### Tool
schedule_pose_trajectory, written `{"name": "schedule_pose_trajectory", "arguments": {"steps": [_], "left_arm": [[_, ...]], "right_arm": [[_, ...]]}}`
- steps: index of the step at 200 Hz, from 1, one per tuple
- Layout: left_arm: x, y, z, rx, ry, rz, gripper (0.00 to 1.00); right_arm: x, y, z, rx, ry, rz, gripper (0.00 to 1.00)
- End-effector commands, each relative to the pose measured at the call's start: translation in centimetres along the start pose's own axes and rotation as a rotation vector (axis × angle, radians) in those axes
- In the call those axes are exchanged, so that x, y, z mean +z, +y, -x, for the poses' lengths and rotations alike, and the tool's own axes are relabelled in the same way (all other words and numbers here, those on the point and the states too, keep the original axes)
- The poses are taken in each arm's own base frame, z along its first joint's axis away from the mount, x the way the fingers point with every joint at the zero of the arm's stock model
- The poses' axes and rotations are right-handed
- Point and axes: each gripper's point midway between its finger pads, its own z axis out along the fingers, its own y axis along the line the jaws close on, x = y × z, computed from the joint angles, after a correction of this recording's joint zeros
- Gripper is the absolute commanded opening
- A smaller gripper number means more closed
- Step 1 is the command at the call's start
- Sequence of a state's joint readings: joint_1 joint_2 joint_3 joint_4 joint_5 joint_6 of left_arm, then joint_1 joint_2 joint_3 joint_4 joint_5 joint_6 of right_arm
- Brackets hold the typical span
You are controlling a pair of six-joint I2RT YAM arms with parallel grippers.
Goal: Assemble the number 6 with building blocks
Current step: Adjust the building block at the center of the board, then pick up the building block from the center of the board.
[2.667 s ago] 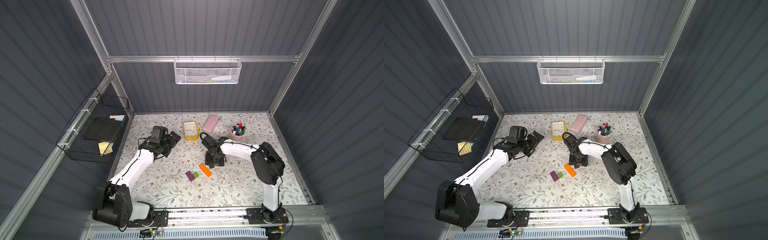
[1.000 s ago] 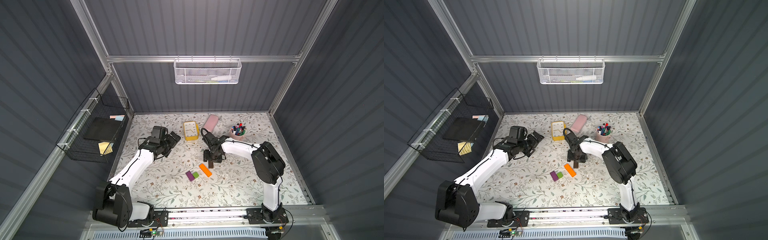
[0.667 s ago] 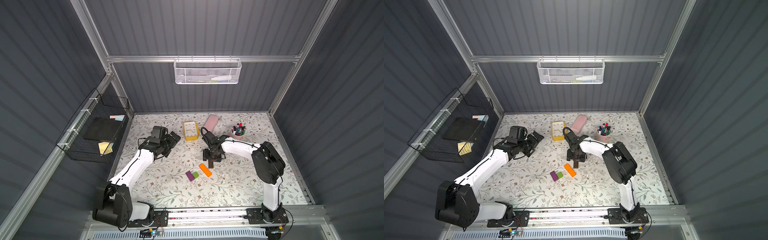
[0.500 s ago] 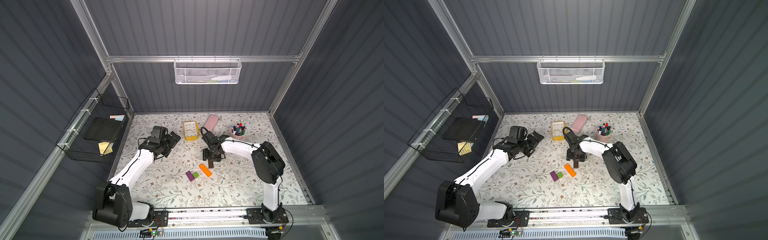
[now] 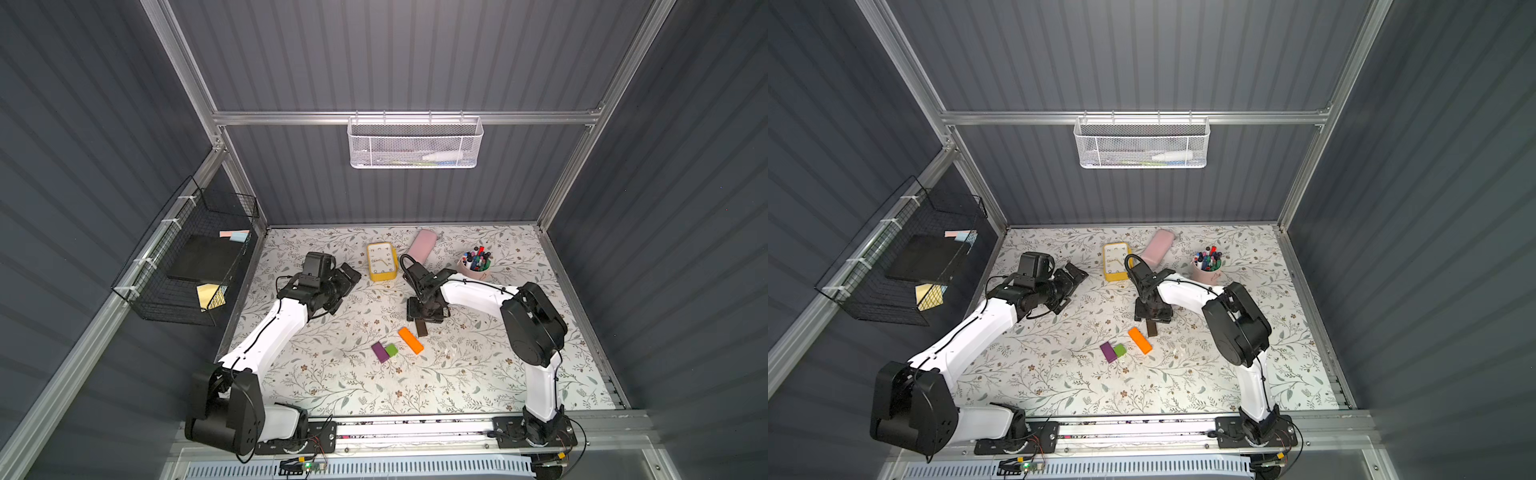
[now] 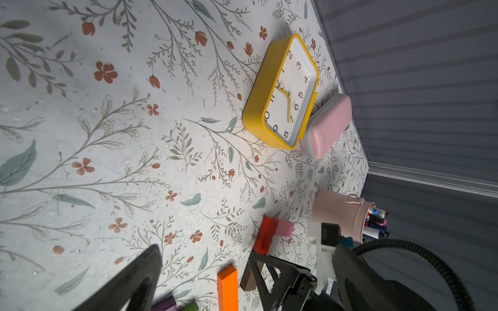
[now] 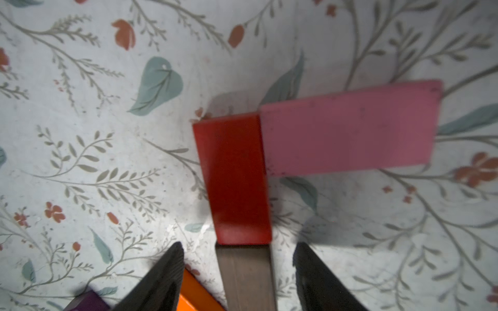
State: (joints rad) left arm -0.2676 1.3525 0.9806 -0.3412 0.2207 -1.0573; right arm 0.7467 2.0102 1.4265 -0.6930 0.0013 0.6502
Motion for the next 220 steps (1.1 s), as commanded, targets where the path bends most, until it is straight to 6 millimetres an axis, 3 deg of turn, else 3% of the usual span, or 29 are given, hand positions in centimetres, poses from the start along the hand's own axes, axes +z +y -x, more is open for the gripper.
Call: {"name": "schedule_pose_trajectory", "arguments": {"steps": [1, 29, 51, 95, 164, 220], "left_arm": [[-0.4, -0.5, 0.2, 0.02, -0.007, -0.001, 0.99], [-0.2, -0.5, 0.3, 0.021, -0.006, 0.0, 0.99], [0.1, -0.5, 0.2, 0.024, 0.0, -0.001, 0.99], [0.3, -0.5, 0.2, 0.032, 0.006, 0.0, 0.99], [-0.5, -0.1, -0.1, 0.009, 0.003, -0.001, 0.99], [-1.6, 1.9, 0.5, -0.044, -0.016, 0.006, 1.0]], "right_arm": [[-2.8, -1.4, 1.1, 0.026, -0.074, -0.068, 0.67], [-6.0, 0.2, 1.4, -0.021, -0.137, 0.009, 0.67], [-6.6, 1.1, -0.3, -0.092, -0.085, 0.024, 0.66], [-5.7, 3.2, -3.6, -0.213, -0.029, 0.053, 0.66], [-4.7, 8.1, -6.1, -0.322, 0.022, 0.136, 0.65], [-3.9, 11.5, -8.0, -0.401, 0.047, 0.161, 0.65]]}}
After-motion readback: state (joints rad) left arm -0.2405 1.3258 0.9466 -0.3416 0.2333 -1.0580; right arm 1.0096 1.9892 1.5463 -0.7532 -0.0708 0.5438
